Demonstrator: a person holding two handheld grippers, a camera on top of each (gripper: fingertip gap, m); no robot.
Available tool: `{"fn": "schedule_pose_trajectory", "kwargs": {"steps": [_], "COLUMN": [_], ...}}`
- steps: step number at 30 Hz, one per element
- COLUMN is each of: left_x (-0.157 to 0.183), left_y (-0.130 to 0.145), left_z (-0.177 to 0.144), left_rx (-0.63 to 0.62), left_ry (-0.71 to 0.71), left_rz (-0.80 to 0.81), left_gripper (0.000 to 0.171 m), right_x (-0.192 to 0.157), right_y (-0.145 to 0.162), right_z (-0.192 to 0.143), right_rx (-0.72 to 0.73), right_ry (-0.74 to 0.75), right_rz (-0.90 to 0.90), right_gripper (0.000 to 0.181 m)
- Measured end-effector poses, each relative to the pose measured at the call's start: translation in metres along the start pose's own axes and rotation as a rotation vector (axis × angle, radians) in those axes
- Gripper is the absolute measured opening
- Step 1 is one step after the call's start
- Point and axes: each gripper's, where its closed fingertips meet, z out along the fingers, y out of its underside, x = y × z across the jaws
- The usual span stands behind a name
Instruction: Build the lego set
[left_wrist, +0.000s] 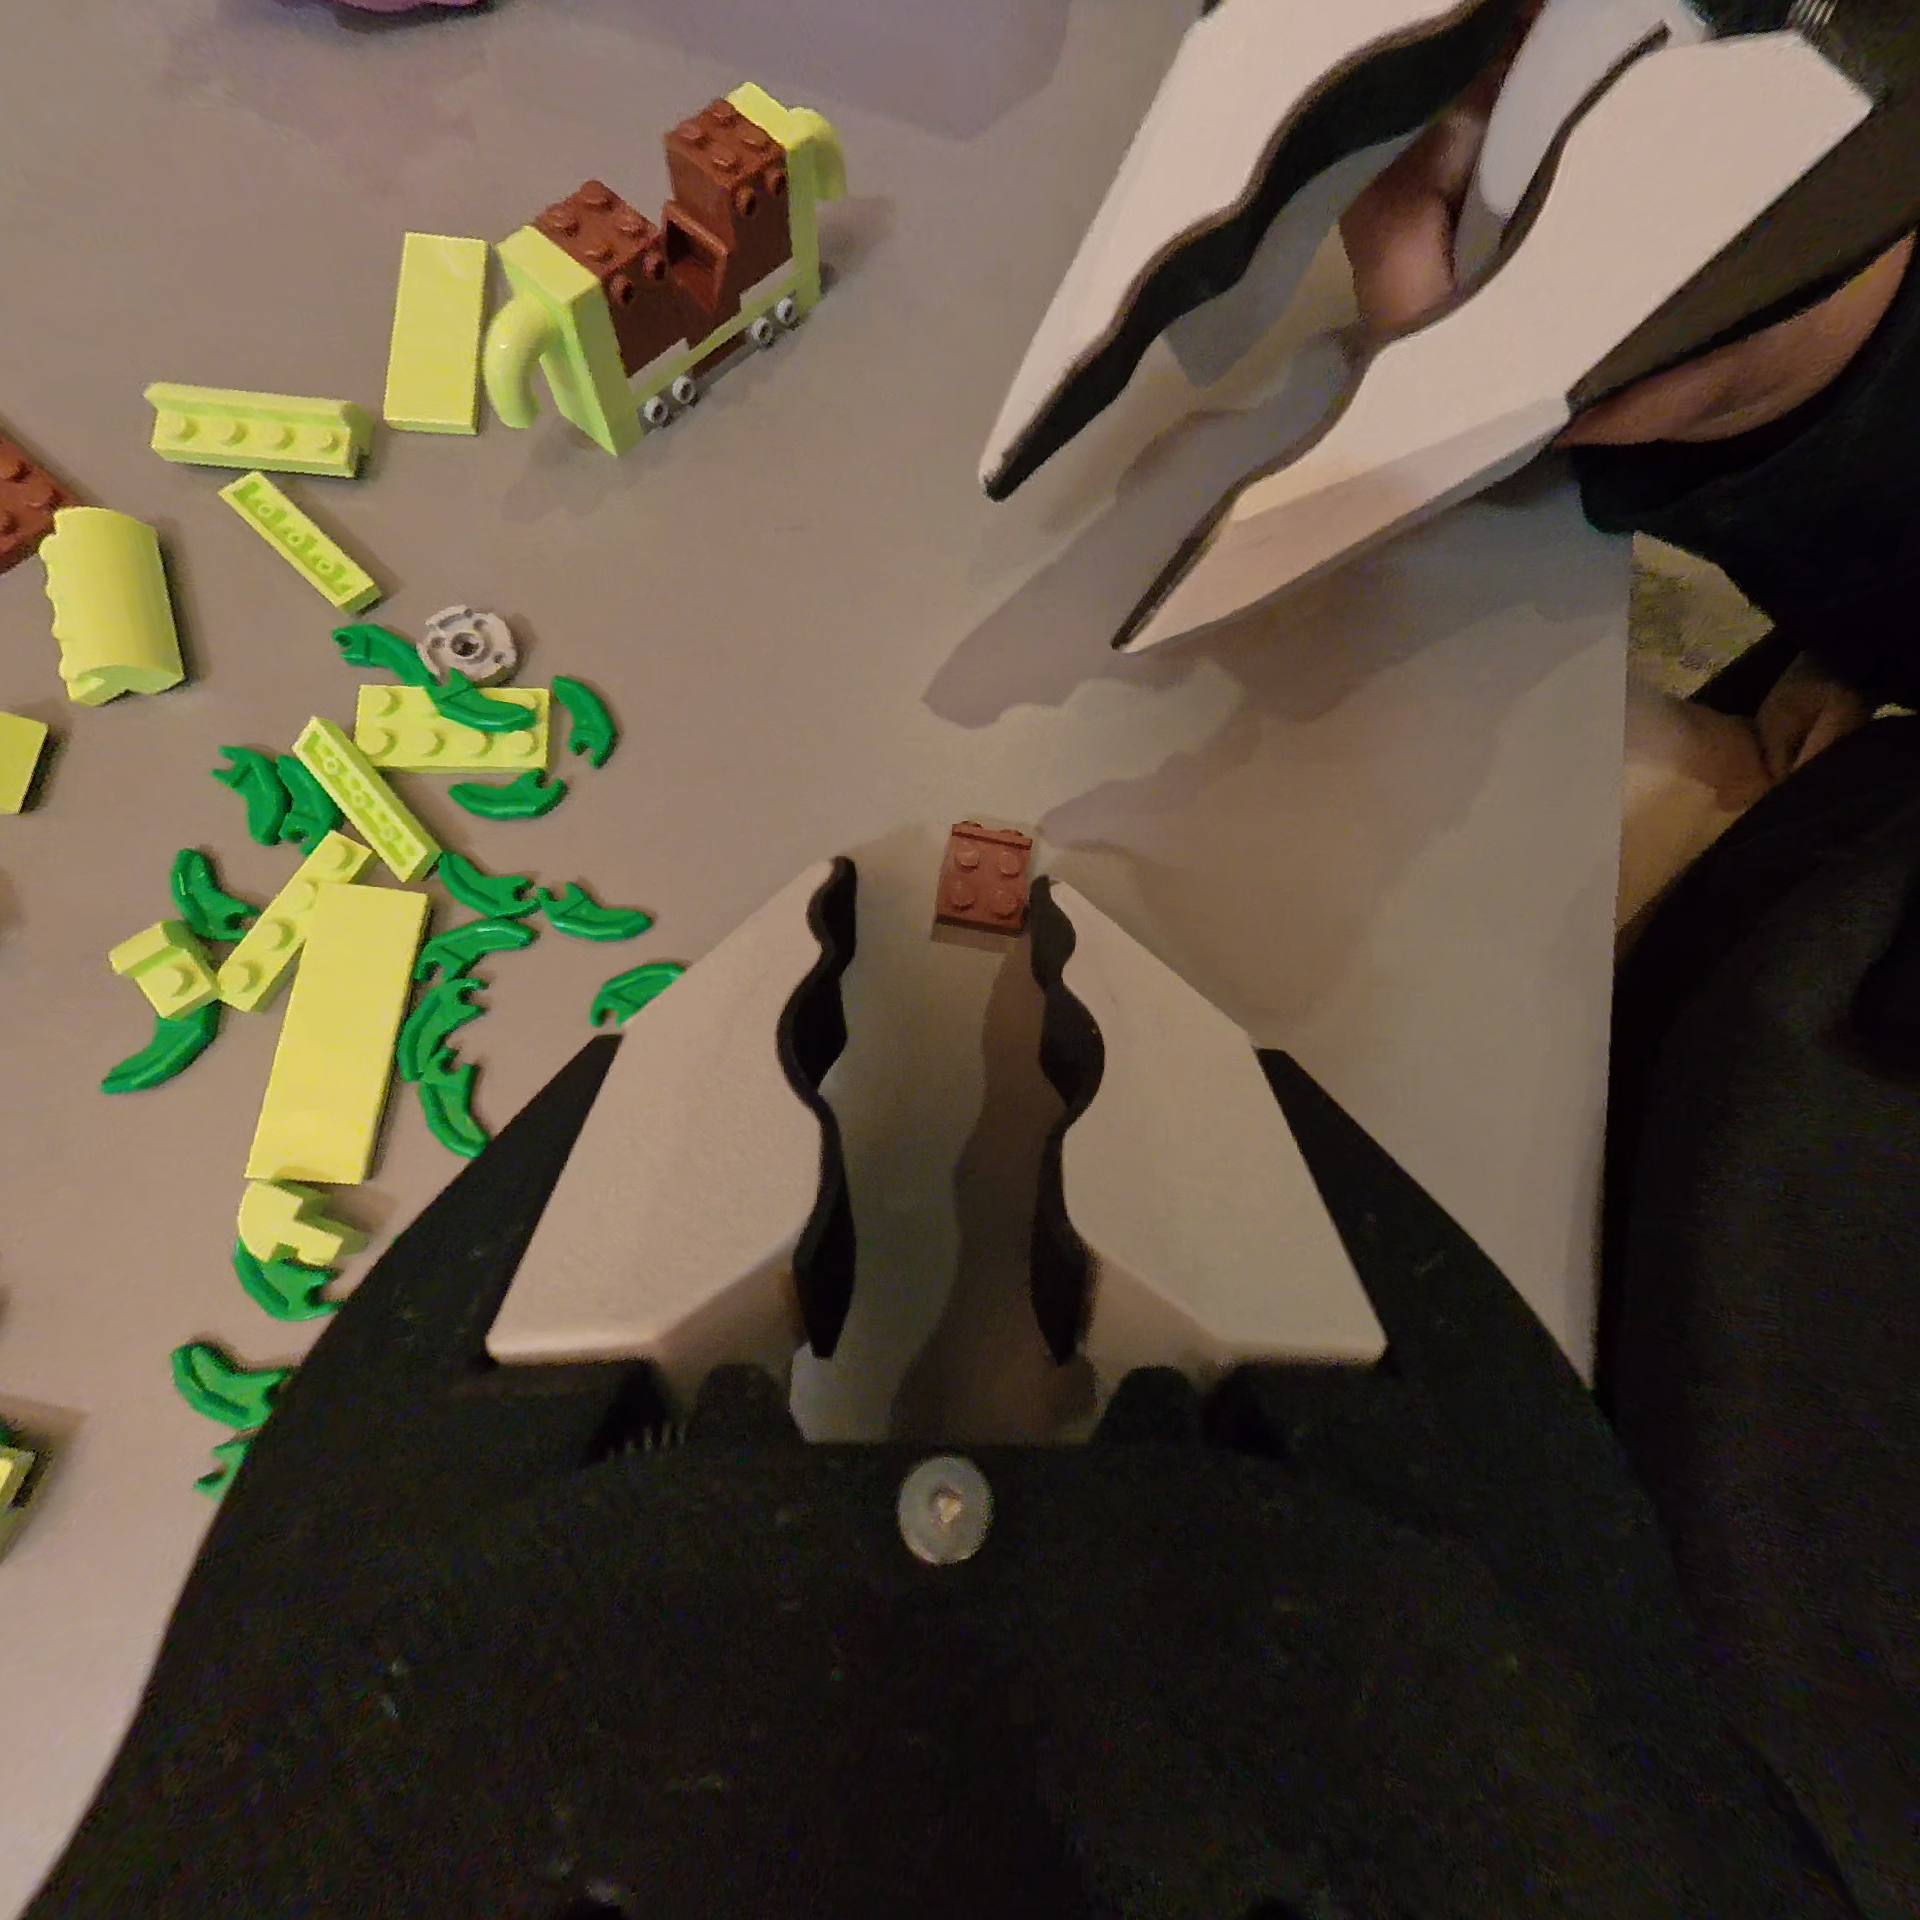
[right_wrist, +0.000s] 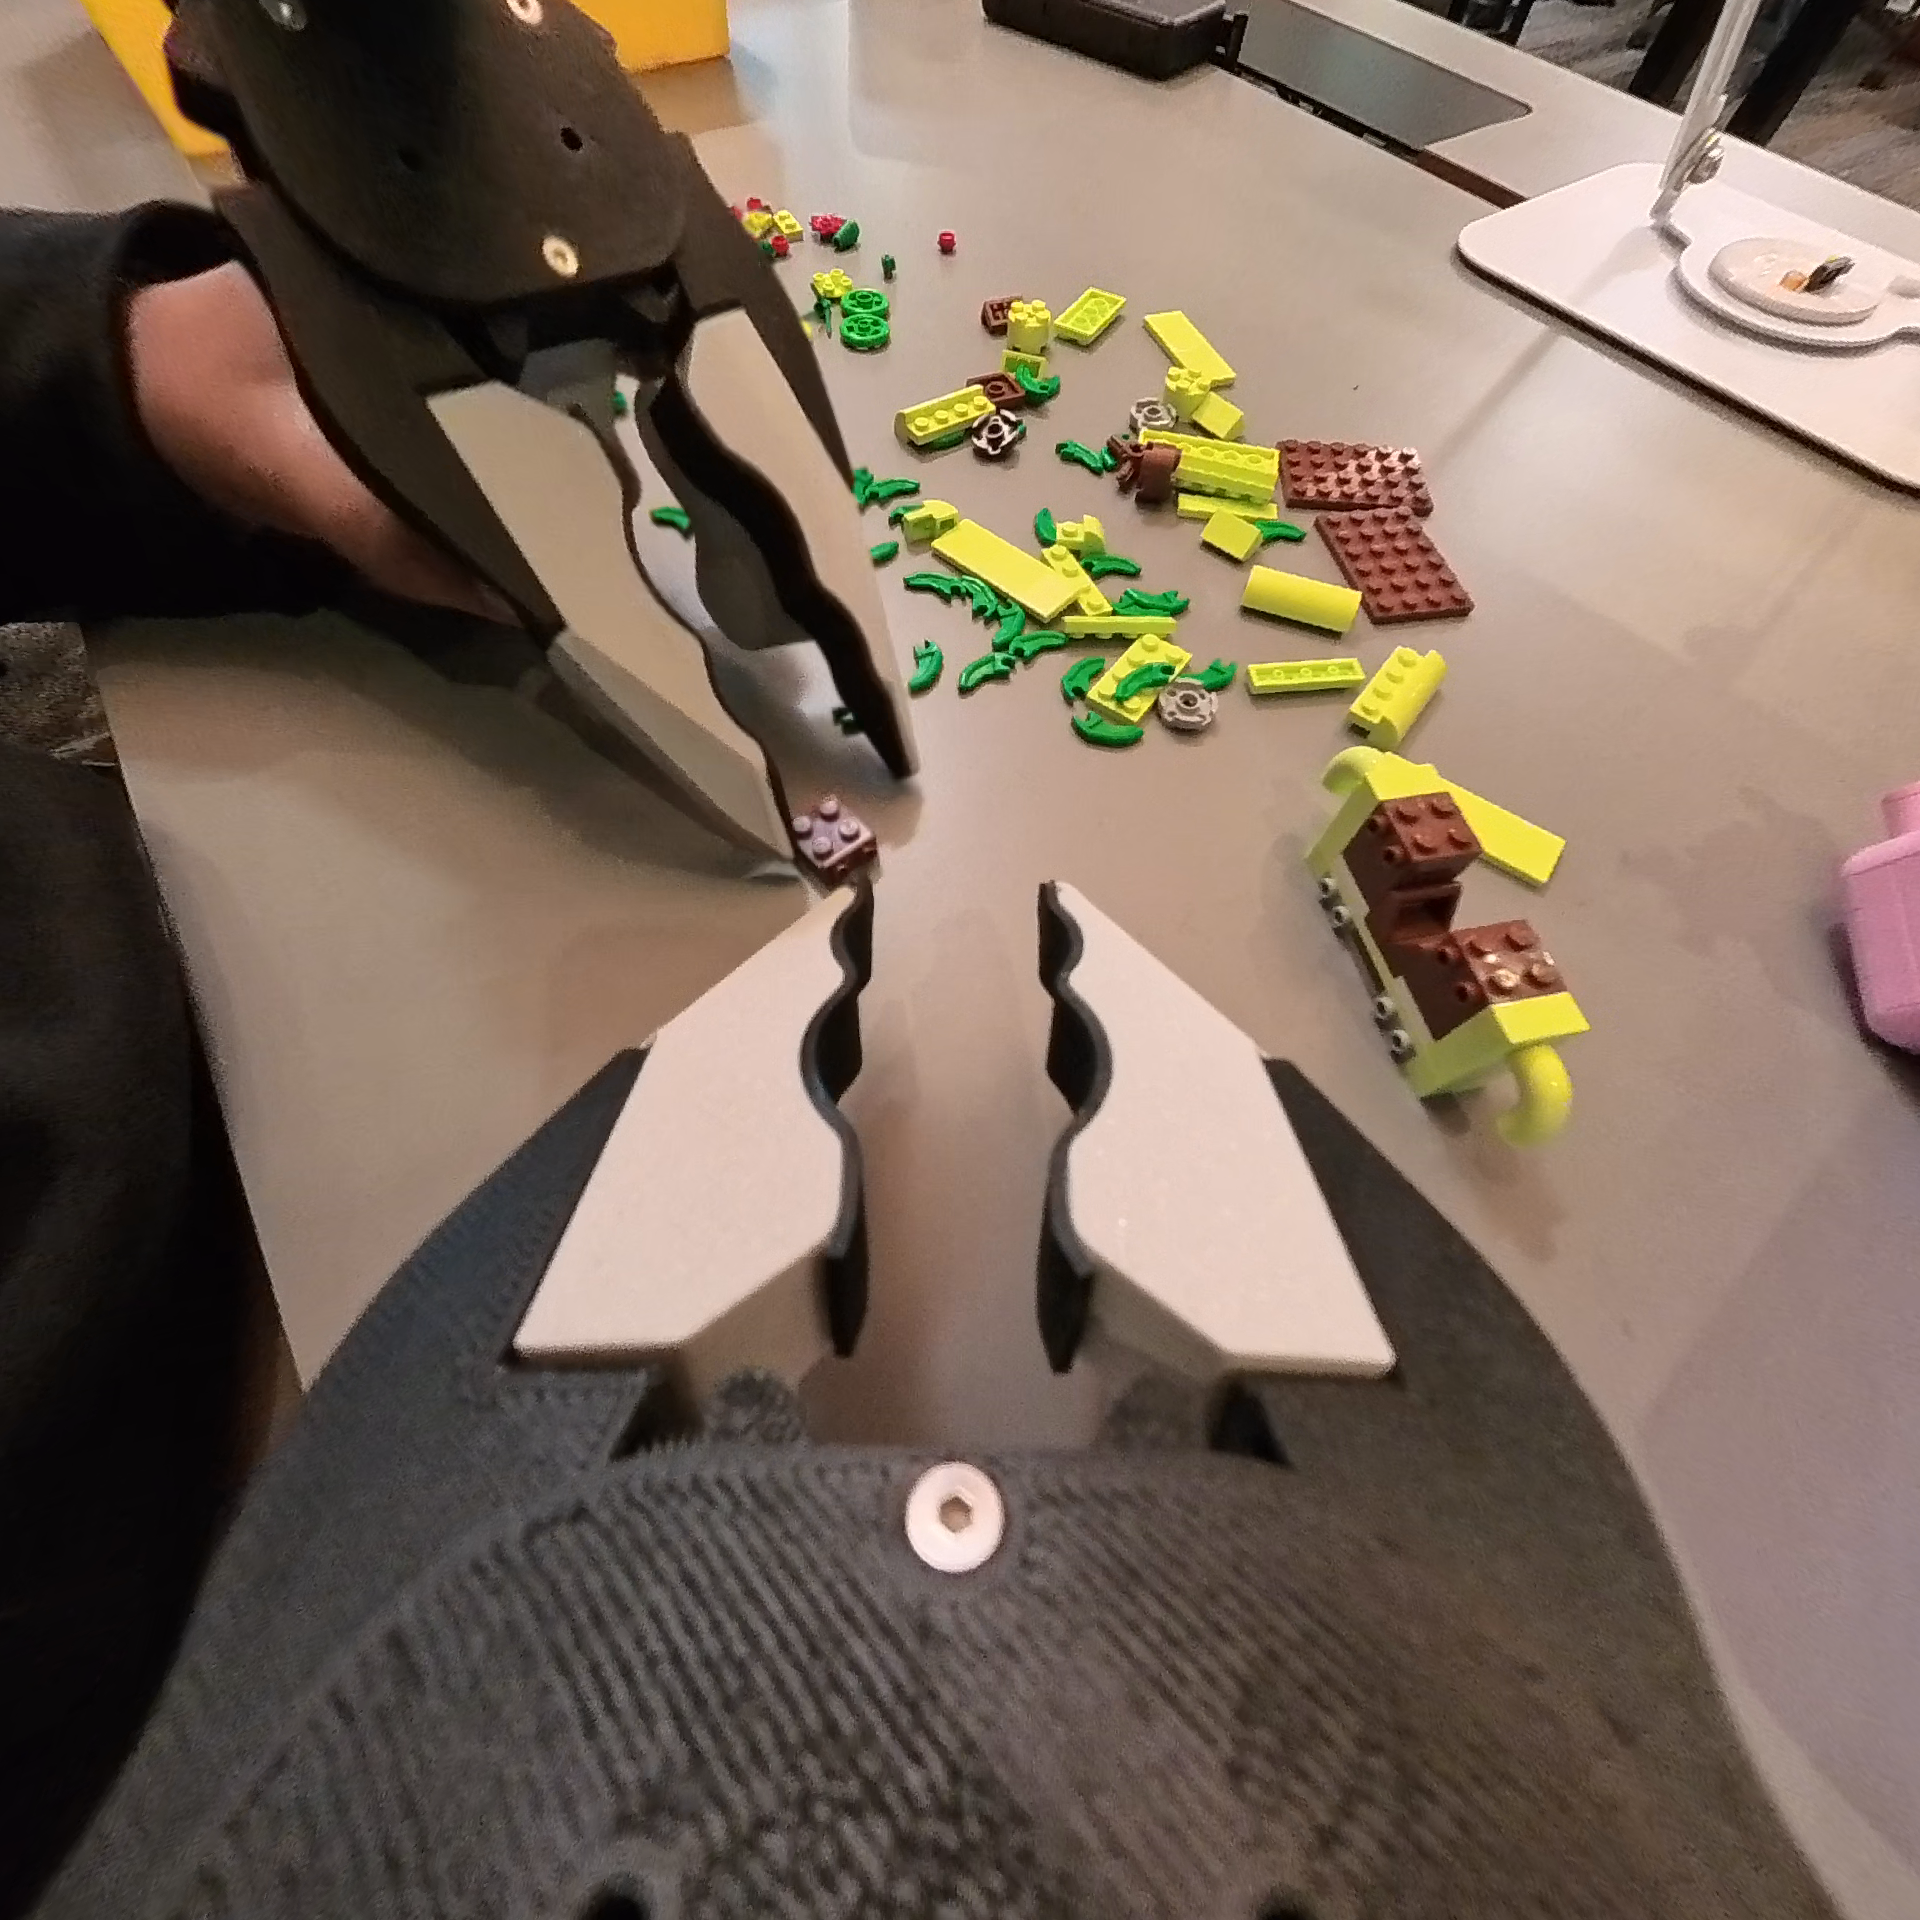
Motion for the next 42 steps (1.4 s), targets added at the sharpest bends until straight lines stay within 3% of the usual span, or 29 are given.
{"fn": "schedule_pose_trajectory", "kwargs": {"steps": [4,7,11,14,18,25,35,39,42], "left_x": [-0.006,-0.05,-0.14,-0.168,-0.17,-0.17,-0.172,-0.173,-0.171], "left_y": [-0.013,-0.009,0.051,0.104,0.126,0.136,0.139,0.136,0.126], "left_z": [-0.02,-0.062,-0.149,-0.188,-0.197,-0.192,-0.184,-0.186,-0.189], "left_rx": [0.114,0.135,0.044,-0.01,0.028,-0.042,-0.082,-0.069,-0.035], "left_ry": [0.006,-0.17,-0.524,-0.558,-0.486,-0.507,-0.533,-0.544,-0.549], "left_rz": [-0.044,-0.082,-0.272,-0.511,-0.626,-0.593,-0.547,-0.523,-0.488], "left_gripper": [0.034,0.035,0.032,0.028,0.018,0.018,0.015,0.002,0.002], "right_x": [0.0,0.0,0.0,0.0,0.0,0.0,0.0,0.001,0.001], "right_y": [0.001,0.001,0.0,0.0,0.001,0.001,0.001,0.001,0.002], "right_z": [0.001,0.001,0.0,0.001,0.001,0.001,0.001,0.001,0.001], "right_rx": [-0.006,-0.008,0.0,-0.004,-0.012,-0.011,-0.007,-0.007,-0.009], "right_ry": [0.006,0.007,0.004,-0.001,-0.001,-0.01,-0.011,-0.01,-0.01], "right_rz": [-0.01,-0.012,-0.01,-0.003,-0.001,0.014,0.015,0.015,0.015], "right_gripper": [0.03,0.03,0.03,0.03,0.03,0.03,0.03,0.03,0.03]}}
